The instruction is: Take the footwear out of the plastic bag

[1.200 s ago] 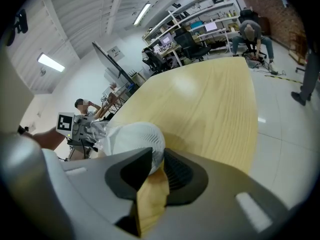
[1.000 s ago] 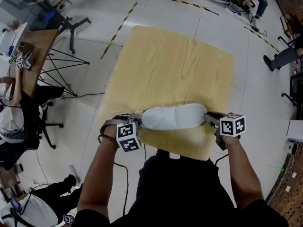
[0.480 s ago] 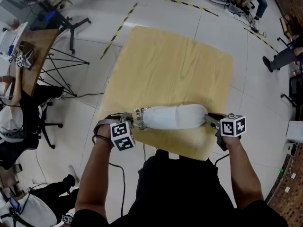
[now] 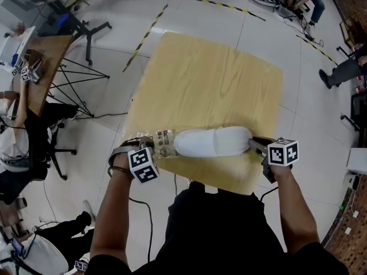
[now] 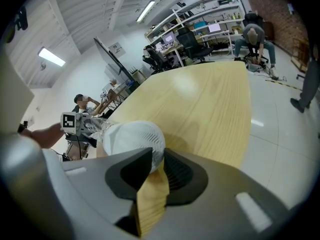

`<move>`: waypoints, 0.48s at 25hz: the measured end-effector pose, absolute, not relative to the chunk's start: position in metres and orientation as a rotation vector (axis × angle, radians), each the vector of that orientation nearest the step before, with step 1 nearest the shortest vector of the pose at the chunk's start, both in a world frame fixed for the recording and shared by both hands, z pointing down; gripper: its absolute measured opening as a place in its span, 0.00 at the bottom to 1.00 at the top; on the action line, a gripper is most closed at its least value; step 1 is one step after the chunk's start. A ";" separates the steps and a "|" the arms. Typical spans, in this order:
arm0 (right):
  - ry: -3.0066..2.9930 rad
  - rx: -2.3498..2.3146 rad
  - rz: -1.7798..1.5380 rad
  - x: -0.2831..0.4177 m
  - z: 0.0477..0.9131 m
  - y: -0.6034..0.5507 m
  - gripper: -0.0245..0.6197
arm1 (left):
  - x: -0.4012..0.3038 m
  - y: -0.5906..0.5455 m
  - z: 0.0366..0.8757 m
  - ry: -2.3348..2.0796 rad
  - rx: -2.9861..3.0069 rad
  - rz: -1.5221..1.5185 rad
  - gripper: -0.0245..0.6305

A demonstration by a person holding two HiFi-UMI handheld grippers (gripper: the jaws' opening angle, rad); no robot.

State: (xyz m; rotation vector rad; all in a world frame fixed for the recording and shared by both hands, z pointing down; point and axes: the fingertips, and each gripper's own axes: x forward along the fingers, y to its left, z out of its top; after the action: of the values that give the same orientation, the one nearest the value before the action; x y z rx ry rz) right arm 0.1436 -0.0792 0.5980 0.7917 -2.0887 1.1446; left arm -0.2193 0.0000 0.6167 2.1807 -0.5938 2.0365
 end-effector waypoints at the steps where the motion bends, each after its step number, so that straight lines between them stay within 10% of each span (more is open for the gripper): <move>1: -2.088 0.791 1.144 0.143 0.598 -0.079 0.15 | -0.220 0.001 0.618 -0.596 2.178 2.035 0.06; 12: -2.087 0.781 1.129 0.143 0.599 -0.079 0.15 | -0.235 0.004 0.619 -0.633 2.143 2.049 0.06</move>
State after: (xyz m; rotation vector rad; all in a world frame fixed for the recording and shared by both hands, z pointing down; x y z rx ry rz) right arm 0.1427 -0.0790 0.5989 0.7805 -2.0873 1.1289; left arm -0.2352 0.0037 0.6188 2.1427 -0.6329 2.0485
